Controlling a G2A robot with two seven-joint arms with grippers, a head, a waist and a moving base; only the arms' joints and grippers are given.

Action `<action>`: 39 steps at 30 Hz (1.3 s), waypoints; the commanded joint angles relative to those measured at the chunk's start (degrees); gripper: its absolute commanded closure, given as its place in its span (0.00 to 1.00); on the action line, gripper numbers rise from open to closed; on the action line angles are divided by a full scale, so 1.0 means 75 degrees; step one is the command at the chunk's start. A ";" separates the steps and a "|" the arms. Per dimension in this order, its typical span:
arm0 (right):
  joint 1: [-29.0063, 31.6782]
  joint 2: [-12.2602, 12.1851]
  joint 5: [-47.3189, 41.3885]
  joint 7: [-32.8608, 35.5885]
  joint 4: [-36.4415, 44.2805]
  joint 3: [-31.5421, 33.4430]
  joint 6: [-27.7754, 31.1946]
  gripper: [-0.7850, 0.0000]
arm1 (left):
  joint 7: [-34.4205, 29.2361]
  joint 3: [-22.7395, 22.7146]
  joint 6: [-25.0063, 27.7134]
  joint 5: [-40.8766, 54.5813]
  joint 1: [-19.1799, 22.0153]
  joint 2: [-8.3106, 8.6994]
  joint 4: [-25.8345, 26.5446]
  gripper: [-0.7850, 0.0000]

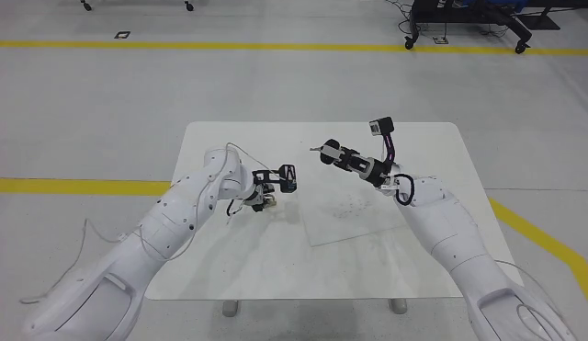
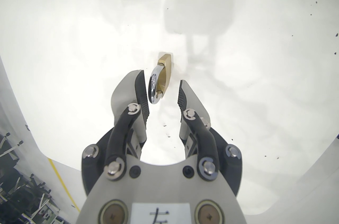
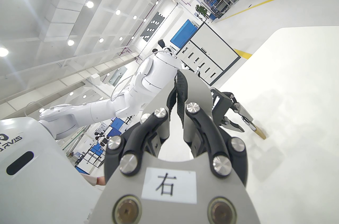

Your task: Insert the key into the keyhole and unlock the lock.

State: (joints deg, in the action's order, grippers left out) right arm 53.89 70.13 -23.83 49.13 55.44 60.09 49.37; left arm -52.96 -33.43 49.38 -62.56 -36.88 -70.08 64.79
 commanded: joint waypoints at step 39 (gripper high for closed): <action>0.0000 0.0000 0.0000 0.0000 0.0000 0.0000 0.0000 1.00 | 0.2647 -0.0959 0.1067 0.2009 0.0014 0.0050 -0.1173 1.00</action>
State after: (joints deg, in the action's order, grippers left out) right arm 53.89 70.13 -23.83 49.13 55.44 60.09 49.37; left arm -40.44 -38.19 53.39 -53.68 -36.67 -70.09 59.98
